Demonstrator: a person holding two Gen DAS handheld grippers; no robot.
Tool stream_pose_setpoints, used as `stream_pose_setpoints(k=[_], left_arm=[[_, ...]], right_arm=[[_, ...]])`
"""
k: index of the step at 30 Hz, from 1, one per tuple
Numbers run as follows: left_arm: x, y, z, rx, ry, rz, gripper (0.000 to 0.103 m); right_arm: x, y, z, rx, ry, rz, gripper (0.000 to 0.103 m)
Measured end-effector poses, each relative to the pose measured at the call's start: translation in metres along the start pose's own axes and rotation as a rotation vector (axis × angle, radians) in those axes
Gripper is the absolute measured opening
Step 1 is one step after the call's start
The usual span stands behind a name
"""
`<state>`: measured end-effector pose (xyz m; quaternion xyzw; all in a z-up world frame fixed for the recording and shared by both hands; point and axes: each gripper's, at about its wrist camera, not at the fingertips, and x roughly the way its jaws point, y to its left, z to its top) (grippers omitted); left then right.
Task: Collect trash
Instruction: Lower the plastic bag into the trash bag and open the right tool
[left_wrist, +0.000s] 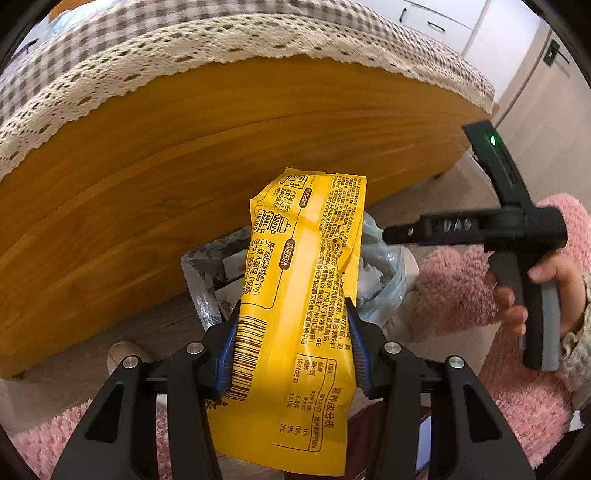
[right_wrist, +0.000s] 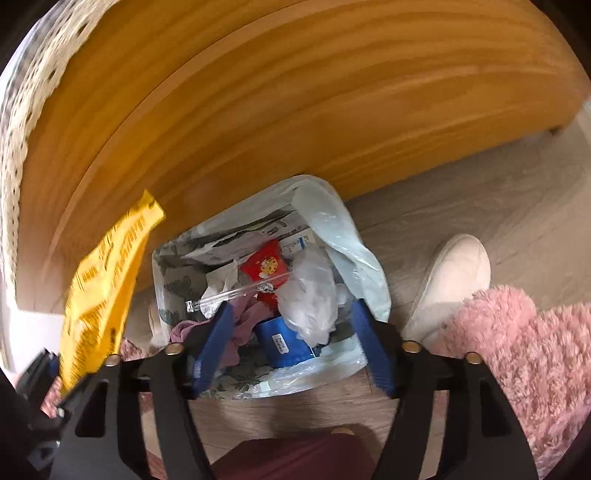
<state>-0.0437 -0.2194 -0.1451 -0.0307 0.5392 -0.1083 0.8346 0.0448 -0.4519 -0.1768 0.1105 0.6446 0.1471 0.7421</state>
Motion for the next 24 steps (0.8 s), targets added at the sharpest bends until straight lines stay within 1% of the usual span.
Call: stream_pose_setpoints(k=[1, 2, 3, 4, 5, 7, 8, 10, 12, 15, 16, 19, 22, 24], left_arm=[[0.004, -0.004, 0.002, 0.008, 0.009, 0.000, 0.048], [0.007, -0.006, 0.003, 0.028, 0.025, 0.009, 0.048], [0.010, -0.009, 0.005, 0.044, 0.036, 0.023, 0.048], [0.016, -0.010, 0.005, 0.079, 0.063, 0.061, 0.048], [0.020, -0.009, 0.006, 0.097, 0.084, 0.074, 0.048], [0.033, -0.007, 0.006, 0.106, 0.148, 0.059, 0.048], [0.038, -0.007, 0.007, 0.116, 0.168, 0.053, 0.048], [0.049, -0.013, 0.010, 0.182, 0.199, 0.073, 0.048], [0.059, -0.019, 0.013, 0.253, 0.216, 0.099, 0.048], [0.074, -0.024, 0.016, 0.330, 0.241, 0.116, 0.048], [0.081, -0.025, 0.018, 0.350, 0.255, 0.119, 0.048], [0.097, -0.026, 0.021, 0.392, 0.297, 0.109, 0.048], [0.113, -0.024, 0.029, 0.391, 0.345, 0.072, 0.048], [0.123, -0.020, 0.034, 0.389, 0.360, 0.053, 0.048]], right_arm=[[-0.002, 0.000, 0.000, 0.008, -0.002, -0.004, 0.077], [-0.004, 0.000, 0.000, 0.016, 0.003, -0.007, 0.079], [-0.005, -0.001, 0.001, 0.020, 0.009, -0.005, 0.080], [-0.005, -0.003, 0.001, 0.026, 0.021, 0.006, 0.080], [-0.006, -0.005, 0.000, 0.036, 0.027, 0.012, 0.080], [-0.007, -0.010, 0.000, 0.057, 0.031, 0.009, 0.080], [-0.007, -0.012, 0.000, 0.066, 0.032, 0.006, 0.080], [-0.011, -0.017, 0.001, 0.091, 0.025, 0.007, 0.085], [-0.015, -0.020, 0.003, 0.108, 0.010, 0.005, 0.085], [-0.019, -0.027, 0.004, 0.127, -0.003, 0.010, 0.085], [-0.020, -0.029, 0.004, 0.139, -0.003, 0.016, 0.087], [-0.018, -0.036, 0.004, 0.169, -0.002, 0.031, 0.088], [-0.016, -0.043, 0.005, 0.205, 0.003, 0.048, 0.089], [-0.015, -0.047, 0.006, 0.226, 0.009, 0.057, 0.089]])
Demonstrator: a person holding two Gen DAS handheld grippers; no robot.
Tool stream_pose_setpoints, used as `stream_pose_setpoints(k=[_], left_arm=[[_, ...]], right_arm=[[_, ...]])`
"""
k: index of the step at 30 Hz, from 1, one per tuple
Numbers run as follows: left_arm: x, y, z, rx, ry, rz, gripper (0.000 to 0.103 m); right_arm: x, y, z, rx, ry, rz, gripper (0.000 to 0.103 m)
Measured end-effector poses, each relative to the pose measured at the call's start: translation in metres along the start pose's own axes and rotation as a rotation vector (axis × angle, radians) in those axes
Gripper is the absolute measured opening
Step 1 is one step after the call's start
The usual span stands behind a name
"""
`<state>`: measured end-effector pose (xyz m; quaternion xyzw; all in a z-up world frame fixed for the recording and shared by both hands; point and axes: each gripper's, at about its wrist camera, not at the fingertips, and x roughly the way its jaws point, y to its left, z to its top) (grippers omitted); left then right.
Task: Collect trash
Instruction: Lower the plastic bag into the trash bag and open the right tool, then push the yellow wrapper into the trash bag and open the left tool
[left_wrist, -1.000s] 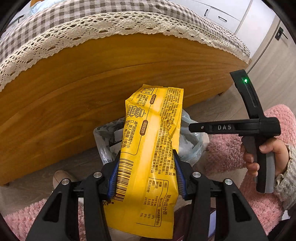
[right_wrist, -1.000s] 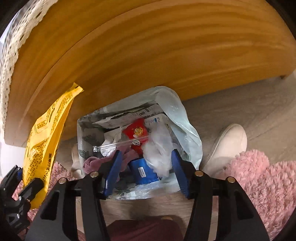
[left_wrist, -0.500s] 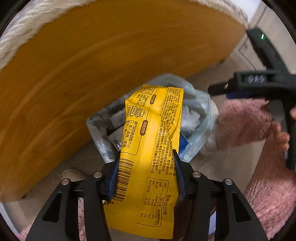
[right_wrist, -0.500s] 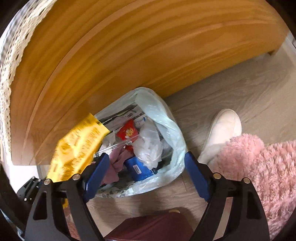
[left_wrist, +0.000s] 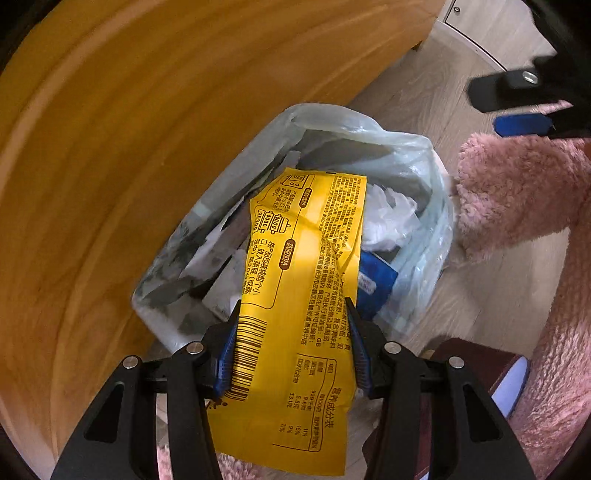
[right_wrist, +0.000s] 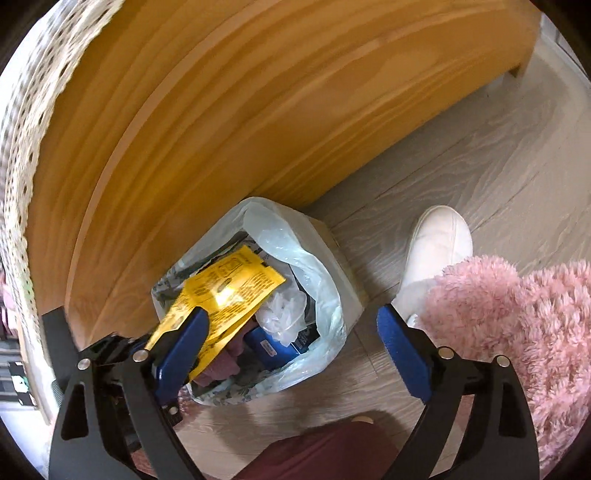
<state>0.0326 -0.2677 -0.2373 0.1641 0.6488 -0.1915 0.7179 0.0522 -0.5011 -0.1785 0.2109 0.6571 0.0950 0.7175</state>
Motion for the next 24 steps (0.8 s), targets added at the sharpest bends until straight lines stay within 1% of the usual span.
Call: stream_pose_setpoints(k=[3, 5, 11, 14, 17, 18, 22, 24], left_arm=[[0.012, 0.008, 0.012, 0.007, 0.007, 0.007, 0.048], [0.020, 0.013, 0.018, -0.002, 0.012, -0.007, 0.048], [0.040, 0.014, 0.026, 0.003, 0.020, -0.014, 0.048], [0.050, 0.022, 0.028, -0.026, 0.030, -0.041, 0.048], [0.065, 0.036, 0.029, -0.072, 0.056, -0.074, 0.048], [0.070, 0.038, 0.028, -0.073, 0.066, -0.078, 0.048], [0.086, 0.041, 0.025, -0.060, 0.093, -0.044, 0.048], [0.093, 0.038, 0.025, -0.037, 0.092, -0.007, 0.048]], right_arm=[[0.002, -0.003, 0.003, 0.017, 0.009, 0.004, 0.089], [0.004, -0.002, 0.003, 0.010, 0.015, -0.004, 0.089], [0.013, 0.003, 0.006, -0.007, 0.034, -0.010, 0.089], [0.017, 0.004, 0.008, -0.001, 0.050, -0.006, 0.089], [0.021, 0.004, 0.008, 0.000, 0.063, -0.004, 0.089], [0.022, 0.005, 0.009, 0.000, 0.066, -0.002, 0.089], [0.023, 0.004, 0.010, 0.005, 0.075, -0.001, 0.089], [0.024, 0.005, 0.010, 0.006, 0.079, 0.000, 0.089]])
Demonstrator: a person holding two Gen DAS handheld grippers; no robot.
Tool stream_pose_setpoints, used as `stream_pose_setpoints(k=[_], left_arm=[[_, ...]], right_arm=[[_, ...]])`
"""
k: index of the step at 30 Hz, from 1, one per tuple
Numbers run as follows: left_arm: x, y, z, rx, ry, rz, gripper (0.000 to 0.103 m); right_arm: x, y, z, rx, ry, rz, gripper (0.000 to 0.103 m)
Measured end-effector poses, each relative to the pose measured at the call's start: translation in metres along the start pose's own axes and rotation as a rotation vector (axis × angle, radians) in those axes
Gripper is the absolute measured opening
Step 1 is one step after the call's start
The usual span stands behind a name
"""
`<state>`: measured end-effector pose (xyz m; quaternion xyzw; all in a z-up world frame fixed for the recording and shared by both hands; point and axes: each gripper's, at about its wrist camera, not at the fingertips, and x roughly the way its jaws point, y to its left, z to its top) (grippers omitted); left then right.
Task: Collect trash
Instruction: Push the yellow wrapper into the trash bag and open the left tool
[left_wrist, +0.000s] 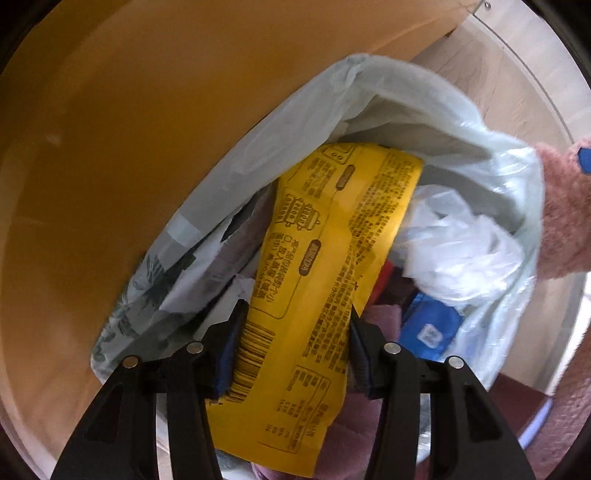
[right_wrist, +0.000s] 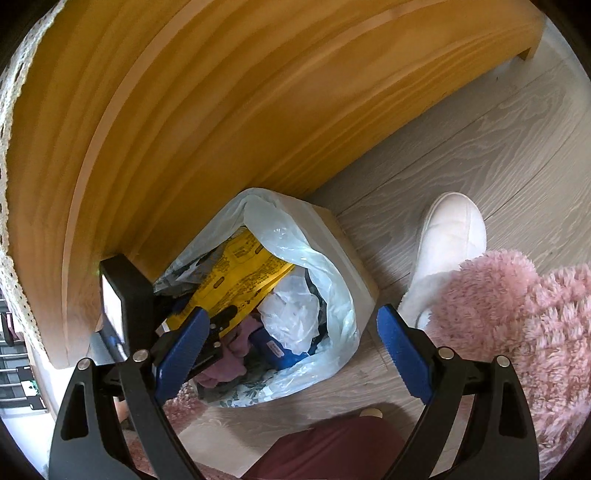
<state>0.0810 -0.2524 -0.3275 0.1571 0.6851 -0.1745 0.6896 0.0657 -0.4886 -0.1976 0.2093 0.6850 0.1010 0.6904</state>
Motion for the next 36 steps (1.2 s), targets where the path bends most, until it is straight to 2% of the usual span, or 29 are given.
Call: stream_pose_setpoints(k=[2, 5, 7, 9, 11, 15, 17, 18, 19, 23, 30, 34, 35, 36], left_arm=[[0.003, 0.001, 0.000, 0.001, 0.003, 0.006, 0.048], [0.006, 0.003, 0.001, -0.007, 0.006, 0.010, 0.057], [0.005, 0.001, 0.007, -0.008, 0.009, 0.034, 0.068], [0.001, -0.001, 0.007, -0.007, 0.003, 0.072, 0.074], [-0.005, 0.001, 0.005, -0.023, -0.012, 0.072, 0.074], [-0.025, -0.004, -0.006, -0.043, -0.105, 0.020, 0.073], [-0.024, -0.014, -0.008, -0.017, -0.103, 0.006, 0.045], [-0.017, -0.016, -0.007, -0.028, -0.072, -0.010, 0.021], [-0.010, -0.017, -0.007, -0.049, -0.058, -0.023, 0.015], [0.008, -0.005, -0.003, -0.115, -0.043, -0.024, 0.015], [0.019, -0.010, 0.002, -0.094, -0.028, -0.001, 0.016], [-0.003, -0.020, 0.004, -0.098, -0.068, -0.008, 0.018], [-0.010, -0.018, -0.003, -0.096, -0.076, -0.010, 0.020], [-0.018, -0.018, -0.005, -0.092, -0.091, -0.007, 0.028]], right_arm=[[0.001, 0.001, 0.000, -0.001, 0.004, 0.002, 0.089], [0.002, 0.002, 0.000, -0.007, 0.008, 0.007, 0.089], [0.001, 0.003, 0.000, -0.009, 0.010, 0.010, 0.089], [0.002, 0.003, -0.001, -0.010, 0.012, 0.012, 0.089], [0.002, 0.002, -0.001, -0.008, 0.012, 0.011, 0.089], [0.003, 0.001, -0.002, -0.003, 0.016, 0.011, 0.089], [0.004, 0.002, -0.002, -0.009, 0.016, 0.008, 0.089], [0.004, 0.003, -0.002, -0.012, 0.015, 0.005, 0.089], [0.004, 0.004, -0.003, -0.017, 0.013, -0.003, 0.088], [0.006, 0.002, -0.002, -0.023, 0.000, -0.051, 0.089], [0.018, 0.001, -0.001, -0.036, 0.025, -0.107, 0.089], [0.017, 0.006, -0.002, -0.058, 0.016, -0.114, 0.089], [0.017, 0.007, -0.002, -0.061, 0.013, -0.115, 0.089], [0.017, 0.007, -0.002, -0.063, 0.011, -0.116, 0.089]])
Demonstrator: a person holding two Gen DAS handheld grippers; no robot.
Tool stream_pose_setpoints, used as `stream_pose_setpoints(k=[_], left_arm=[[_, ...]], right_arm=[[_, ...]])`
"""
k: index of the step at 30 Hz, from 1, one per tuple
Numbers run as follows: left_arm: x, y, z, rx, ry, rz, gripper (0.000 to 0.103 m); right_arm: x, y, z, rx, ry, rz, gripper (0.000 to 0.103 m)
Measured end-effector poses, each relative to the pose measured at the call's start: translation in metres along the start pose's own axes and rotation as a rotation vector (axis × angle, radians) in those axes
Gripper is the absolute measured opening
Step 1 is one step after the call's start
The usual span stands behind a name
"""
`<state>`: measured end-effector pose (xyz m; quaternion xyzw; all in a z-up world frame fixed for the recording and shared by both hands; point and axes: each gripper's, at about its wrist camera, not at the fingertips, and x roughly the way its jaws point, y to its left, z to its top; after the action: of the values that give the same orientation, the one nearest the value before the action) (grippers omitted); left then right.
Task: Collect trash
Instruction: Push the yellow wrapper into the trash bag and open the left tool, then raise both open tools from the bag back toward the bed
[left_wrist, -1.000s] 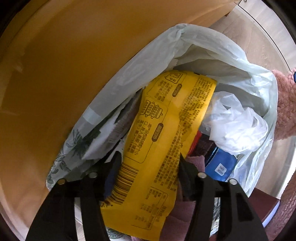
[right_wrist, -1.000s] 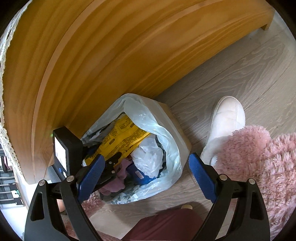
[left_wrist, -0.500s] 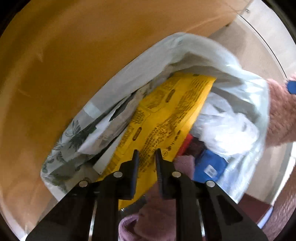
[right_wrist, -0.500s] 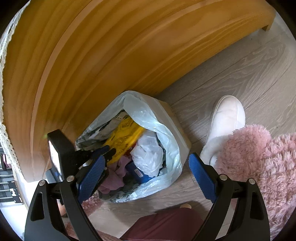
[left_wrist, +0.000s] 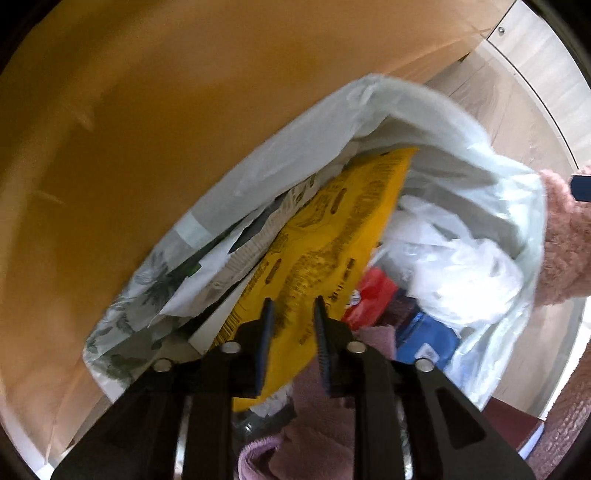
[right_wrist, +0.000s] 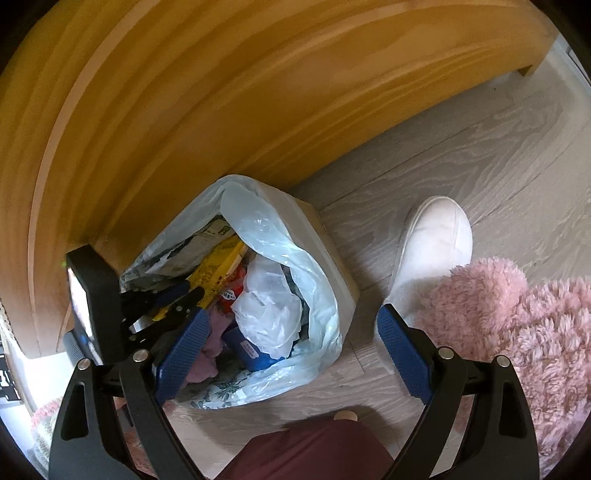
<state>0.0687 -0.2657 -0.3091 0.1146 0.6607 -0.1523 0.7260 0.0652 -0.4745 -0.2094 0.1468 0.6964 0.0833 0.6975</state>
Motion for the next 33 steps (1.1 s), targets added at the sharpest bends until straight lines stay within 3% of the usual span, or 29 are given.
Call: stream_pose_setpoints(k=[1, 3, 7, 11, 13, 16, 20, 23, 33], left_arm=[[-0.005, -0.002, -0.001, 0.002, -0.010, 0.006, 0.039], [-0.016, -0.009, -0.004, 0.007, -0.032, 0.009, 0.048], [-0.040, -0.021, -0.010, 0.015, -0.069, 0.049, 0.062], [-0.069, -0.029, -0.018, -0.013, -0.104, 0.073, 0.069], [-0.082, -0.031, -0.021, -0.038, -0.126, 0.085, 0.082], [-0.108, -0.034, -0.026, -0.085, -0.189, 0.114, 0.094], [-0.137, -0.036, -0.032, -0.132, -0.257, 0.120, 0.095], [-0.156, -0.014, -0.035, -0.189, -0.310, 0.097, 0.095], [-0.182, -0.028, -0.062, -0.243, -0.461, 0.060, 0.095]], right_arm=[[0.000, 0.000, 0.000, -0.001, -0.001, 0.000, 0.089], [-0.002, -0.001, -0.002, -0.003, -0.007, -0.002, 0.088], [-0.006, -0.001, -0.003, -0.010, -0.023, -0.007, 0.089], [-0.010, -0.001, -0.005, -0.018, -0.036, -0.014, 0.089], [-0.011, -0.001, -0.006, -0.023, -0.042, -0.015, 0.088], [-0.015, 0.000, -0.008, -0.032, -0.057, -0.010, 0.088], [-0.023, 0.002, -0.014, -0.051, -0.097, 0.015, 0.088], [-0.034, 0.004, -0.018, -0.069, -0.150, 0.046, 0.088], [-0.067, 0.029, -0.040, -0.251, -0.377, 0.011, 0.095]])
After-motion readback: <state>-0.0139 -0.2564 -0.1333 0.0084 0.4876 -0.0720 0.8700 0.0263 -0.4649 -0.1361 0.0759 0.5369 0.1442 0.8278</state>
